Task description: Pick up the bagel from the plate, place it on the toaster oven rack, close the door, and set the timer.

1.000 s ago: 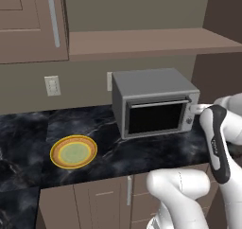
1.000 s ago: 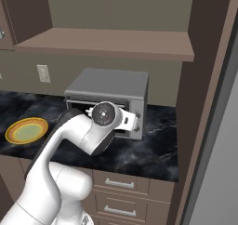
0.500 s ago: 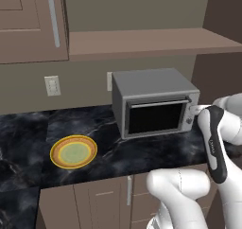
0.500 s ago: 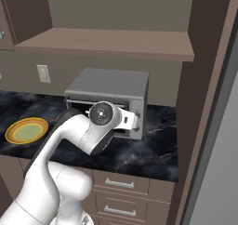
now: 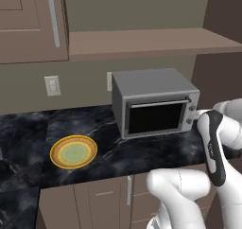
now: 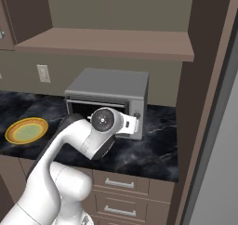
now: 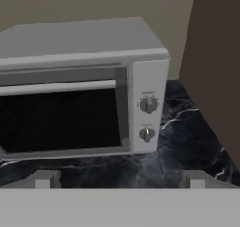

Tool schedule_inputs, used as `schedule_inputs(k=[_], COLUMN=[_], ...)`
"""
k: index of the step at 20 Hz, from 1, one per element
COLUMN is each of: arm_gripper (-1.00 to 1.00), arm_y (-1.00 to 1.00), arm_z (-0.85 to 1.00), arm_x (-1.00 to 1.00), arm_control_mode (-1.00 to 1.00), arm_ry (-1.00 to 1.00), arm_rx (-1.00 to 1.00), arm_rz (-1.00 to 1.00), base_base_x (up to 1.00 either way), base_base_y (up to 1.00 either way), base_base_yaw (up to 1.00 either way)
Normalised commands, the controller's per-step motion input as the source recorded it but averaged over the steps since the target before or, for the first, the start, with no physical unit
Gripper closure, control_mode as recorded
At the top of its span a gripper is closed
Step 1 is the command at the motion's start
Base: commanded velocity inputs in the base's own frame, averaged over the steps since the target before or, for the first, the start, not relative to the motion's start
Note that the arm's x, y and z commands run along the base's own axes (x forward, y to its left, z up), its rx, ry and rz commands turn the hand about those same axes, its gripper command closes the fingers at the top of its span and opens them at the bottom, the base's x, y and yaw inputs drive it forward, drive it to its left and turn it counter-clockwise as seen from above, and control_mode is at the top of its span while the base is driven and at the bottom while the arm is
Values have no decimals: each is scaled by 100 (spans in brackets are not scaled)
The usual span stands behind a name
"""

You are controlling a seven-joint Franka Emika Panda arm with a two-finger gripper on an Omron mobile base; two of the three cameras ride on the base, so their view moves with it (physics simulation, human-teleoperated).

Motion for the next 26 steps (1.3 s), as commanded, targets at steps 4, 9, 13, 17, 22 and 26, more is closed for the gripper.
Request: schedule_inputs(k=[4, 9, 13, 17, 22, 26], arm_gripper=[-100, -100, -100, -100, -100, -100], arm_y=[0, 0, -1, -1, 0, -4], arm_z=[-17, -10, 0, 0, -9, -18], arm_x=[0, 0, 0, 3, 13, 11], arm_control_mode=[-100, -100, -100, -100, -100, -100], arm_ry=[-4, -3, 0, 0, 0, 0], arm_rx=[0, 0, 0, 0, 0, 0], arm_rz=[0, 0, 0, 0, 0, 0], base_base_x=[0, 0, 0, 0, 0, 0], base_base_y=[0, 0, 0, 0, 0, 0], base_base_yaw=[0, 0, 0, 0, 0, 0])
